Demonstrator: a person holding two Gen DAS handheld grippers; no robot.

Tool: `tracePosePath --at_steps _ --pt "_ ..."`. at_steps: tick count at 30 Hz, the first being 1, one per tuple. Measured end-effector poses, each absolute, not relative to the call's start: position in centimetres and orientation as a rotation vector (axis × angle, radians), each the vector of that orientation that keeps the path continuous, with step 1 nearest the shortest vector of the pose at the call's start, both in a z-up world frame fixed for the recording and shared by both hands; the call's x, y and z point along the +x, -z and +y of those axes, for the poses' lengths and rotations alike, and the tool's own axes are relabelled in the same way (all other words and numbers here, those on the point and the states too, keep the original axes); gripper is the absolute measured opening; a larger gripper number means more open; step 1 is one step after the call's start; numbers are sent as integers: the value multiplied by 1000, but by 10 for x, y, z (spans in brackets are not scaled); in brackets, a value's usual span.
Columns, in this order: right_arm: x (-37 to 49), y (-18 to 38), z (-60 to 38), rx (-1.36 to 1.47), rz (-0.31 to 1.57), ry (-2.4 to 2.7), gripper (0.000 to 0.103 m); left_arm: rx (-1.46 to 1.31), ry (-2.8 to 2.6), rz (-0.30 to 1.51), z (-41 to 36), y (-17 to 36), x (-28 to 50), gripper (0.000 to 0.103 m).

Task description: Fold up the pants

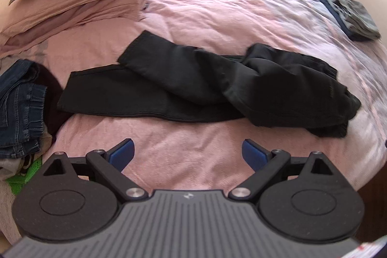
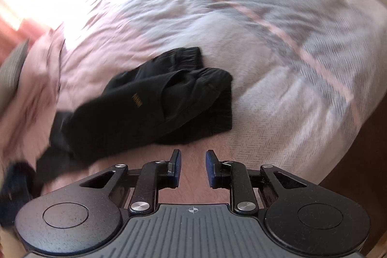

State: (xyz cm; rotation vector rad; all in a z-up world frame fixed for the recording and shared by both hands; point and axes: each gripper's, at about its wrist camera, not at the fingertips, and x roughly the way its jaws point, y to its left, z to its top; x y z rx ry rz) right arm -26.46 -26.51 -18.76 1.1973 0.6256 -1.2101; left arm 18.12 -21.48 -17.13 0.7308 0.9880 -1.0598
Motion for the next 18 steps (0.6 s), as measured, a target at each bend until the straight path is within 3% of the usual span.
tracePosePath --at_steps 2,3,5,18 --pt "-282 197 -277 1295 524 1246 26 706 1021 991 -215 175 198 94" --pt "-291 203 -282 1342 462 1256 42 696 1002 991 -216 177 206 94" --pt "-304 216 -290 1427 330 1275 61 684 963 992 -218 181 219 94" --pt "-316 352 -355 1804 -187 1329 61 623 816 1067 -254 226 266 93"
